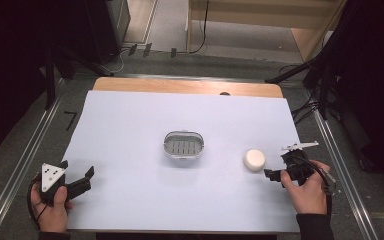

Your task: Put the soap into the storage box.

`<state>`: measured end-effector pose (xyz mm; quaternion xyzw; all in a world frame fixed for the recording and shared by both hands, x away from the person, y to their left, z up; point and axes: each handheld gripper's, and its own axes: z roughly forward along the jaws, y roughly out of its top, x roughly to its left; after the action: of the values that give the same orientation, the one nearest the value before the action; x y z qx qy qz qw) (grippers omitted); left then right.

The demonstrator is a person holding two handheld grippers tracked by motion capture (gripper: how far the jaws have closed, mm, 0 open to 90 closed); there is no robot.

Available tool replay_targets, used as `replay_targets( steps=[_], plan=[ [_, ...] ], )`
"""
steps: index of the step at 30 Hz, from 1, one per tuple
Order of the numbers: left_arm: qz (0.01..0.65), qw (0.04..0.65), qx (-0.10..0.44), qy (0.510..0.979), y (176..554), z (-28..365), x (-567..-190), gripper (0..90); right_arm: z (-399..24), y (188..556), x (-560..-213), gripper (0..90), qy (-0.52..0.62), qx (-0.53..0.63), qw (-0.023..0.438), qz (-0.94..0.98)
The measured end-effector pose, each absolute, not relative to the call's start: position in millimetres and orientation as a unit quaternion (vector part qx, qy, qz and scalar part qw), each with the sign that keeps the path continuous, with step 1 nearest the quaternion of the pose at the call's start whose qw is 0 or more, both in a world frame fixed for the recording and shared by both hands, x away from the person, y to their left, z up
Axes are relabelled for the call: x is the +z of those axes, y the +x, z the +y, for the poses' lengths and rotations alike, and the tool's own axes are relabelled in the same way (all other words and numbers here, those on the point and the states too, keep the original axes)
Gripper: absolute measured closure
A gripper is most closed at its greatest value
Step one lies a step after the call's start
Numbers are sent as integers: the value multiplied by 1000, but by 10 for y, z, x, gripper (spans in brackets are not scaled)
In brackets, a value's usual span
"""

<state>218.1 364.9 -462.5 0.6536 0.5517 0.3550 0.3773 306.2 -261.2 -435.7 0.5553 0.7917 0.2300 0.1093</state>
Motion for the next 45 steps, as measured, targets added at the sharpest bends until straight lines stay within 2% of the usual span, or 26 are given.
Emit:
replay_targets(
  steps=[20,32,37,41,45],
  plan=[
    [553,379,354,652,2179,3654,-4624,138,-2217,3246,-4433,178,547,236,93,798],
    [553,379,354,652,2180,3653,-4625,138,-2144,3320,-4487,217,563,240,90,786],
    [552,379,352,654,2184,3653,-4625,138,-2126,3360,-4499,212,563,236,102,786],
    [551,377,352,656,2183,3652,-4624,138,-2123,3408,-4549,194,568,234,95,784],
    [552,377,352,655,2183,3652,-4624,138,-2069,3438,-4596,229,566,223,97,787]
  ],
)
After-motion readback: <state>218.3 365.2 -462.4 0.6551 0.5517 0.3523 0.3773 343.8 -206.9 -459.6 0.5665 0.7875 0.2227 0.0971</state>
